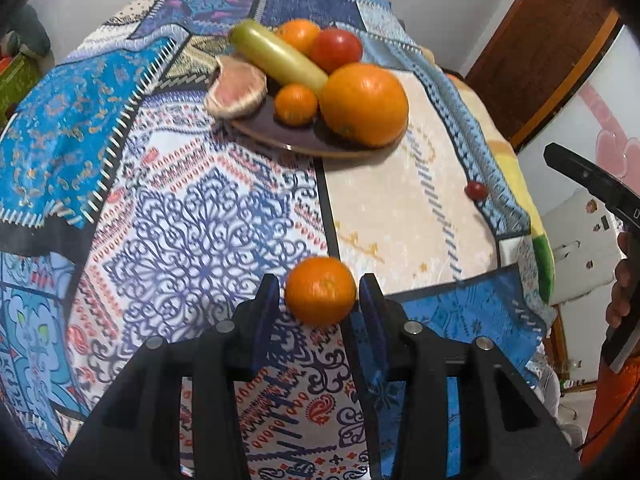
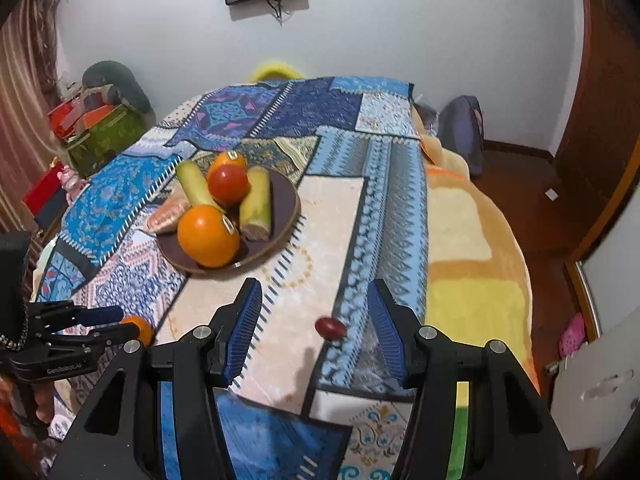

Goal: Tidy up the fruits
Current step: 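Grasp another mandarin with the left gripper while the right grasps the dark red date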

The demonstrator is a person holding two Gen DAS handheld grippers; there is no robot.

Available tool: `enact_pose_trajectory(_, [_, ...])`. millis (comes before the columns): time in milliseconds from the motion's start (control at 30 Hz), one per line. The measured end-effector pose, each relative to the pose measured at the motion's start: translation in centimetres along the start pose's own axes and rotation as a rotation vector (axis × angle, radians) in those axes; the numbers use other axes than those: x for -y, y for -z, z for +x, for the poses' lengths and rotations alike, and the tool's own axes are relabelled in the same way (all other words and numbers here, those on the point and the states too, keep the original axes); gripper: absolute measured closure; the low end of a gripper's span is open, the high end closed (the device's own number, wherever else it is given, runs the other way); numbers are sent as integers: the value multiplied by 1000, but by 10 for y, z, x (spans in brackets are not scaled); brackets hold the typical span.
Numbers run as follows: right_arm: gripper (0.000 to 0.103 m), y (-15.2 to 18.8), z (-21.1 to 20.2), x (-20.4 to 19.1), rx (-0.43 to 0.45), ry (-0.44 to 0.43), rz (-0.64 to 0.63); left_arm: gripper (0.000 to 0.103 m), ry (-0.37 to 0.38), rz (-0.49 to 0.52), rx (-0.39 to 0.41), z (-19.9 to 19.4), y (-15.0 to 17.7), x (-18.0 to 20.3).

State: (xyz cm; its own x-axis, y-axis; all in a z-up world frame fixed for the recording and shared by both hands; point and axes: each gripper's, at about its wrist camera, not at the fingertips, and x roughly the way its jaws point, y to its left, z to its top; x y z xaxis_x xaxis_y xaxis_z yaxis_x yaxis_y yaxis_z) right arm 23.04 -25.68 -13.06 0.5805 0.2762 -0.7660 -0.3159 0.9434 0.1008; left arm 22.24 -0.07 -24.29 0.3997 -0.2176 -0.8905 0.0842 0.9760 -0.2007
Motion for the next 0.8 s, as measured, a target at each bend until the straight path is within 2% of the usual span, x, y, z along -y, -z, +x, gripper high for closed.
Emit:
enact_pose_trajectory(167, [51,11,15,8,-50,-4,20,62,-12,17,2,9,1,3])
enact_pose_trajectory(267, [51,17,27,14,-85,-14,42,66,-19,35,21,9,0,6])
enact_pose_trajectory(667, [52,31,66,17,-165,-35,47,66,-17,8,85,2,-16,-11])
enact_pose_trajectory(800, [60,35,76,16,-174,-23,44,66,-15,23,82,2,-22,-13])
